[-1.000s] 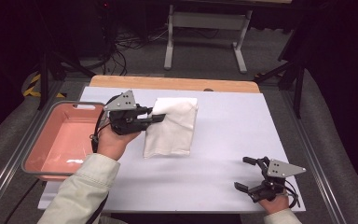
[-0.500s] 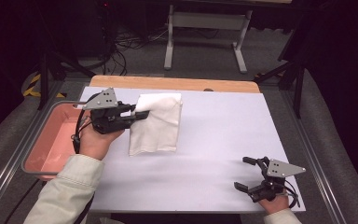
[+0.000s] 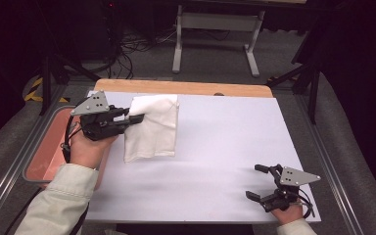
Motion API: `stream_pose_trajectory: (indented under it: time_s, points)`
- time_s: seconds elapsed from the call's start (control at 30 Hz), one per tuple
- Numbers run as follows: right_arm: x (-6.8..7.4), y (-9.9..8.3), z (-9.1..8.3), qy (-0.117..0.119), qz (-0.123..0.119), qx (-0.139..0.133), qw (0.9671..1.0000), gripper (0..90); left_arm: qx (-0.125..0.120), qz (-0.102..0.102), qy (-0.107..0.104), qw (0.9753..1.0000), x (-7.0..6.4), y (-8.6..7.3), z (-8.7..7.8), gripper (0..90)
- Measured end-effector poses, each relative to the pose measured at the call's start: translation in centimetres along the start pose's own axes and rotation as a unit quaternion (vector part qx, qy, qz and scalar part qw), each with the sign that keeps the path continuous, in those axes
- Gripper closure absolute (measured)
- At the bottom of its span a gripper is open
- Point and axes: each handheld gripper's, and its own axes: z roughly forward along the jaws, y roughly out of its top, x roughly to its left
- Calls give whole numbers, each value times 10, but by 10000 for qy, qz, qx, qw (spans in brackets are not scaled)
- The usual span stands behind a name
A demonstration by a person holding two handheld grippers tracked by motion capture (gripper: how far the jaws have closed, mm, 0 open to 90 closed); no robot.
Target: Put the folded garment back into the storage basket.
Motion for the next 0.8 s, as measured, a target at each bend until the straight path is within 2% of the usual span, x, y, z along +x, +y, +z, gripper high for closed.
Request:
stream_pose_trajectory:
  time_s: [0.2, 0.8]
  points:
    - [0, 0, 0, 7, 2, 2, 10000, 24, 53, -19, 116, 9999, 3, -3, -10, 704]
    - [0, 0, 1, -2, -2, 27, 10000, 23, 145, -91, 664, 9976, 14, -18, -64, 704]
